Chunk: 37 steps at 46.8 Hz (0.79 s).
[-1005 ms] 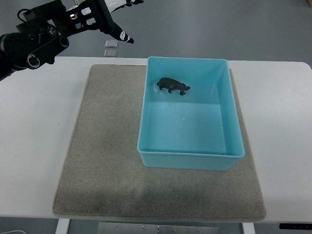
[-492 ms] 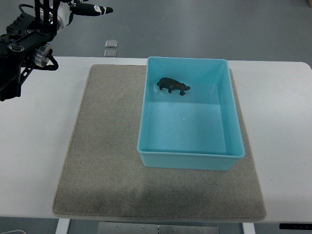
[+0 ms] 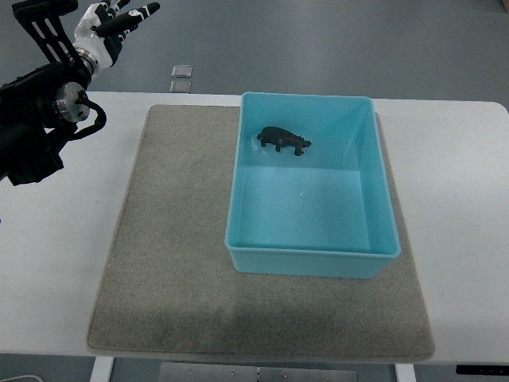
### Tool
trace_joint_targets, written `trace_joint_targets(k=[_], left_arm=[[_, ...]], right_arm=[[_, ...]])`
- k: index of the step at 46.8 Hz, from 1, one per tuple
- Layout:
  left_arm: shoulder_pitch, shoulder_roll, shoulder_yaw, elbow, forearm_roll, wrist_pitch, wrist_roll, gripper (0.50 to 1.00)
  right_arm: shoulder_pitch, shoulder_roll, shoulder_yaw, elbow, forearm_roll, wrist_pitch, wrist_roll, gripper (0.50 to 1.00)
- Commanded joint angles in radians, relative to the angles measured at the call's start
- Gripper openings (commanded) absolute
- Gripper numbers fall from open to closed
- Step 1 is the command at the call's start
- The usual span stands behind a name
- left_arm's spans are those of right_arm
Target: Place brown hippo in blue box with left hand
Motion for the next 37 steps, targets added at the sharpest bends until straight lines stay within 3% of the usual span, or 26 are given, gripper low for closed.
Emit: trace_joint_targets(k=[1,5,37], left_arm=[[0.009,-0.014,-0.038,0.048,-0.051,-0.116,-0.011,0.994],[0.020,-0.027,-0.086,0.073,-0.068,-0.164,-0.026,0.994],[0.071,-0.014,-0.137,0.068,-0.061,-0.173,-0.029,0.996]], right_arm=[[0.000,0.000,0.000,0.000,0.000,0.000,0.000,0.936],[0.000,0.000,0.000,0.000,0.000,0.000,0.000,0.936],[0.000,0.000,0.000,0.000,0.000,0.000,0.000,0.936]])
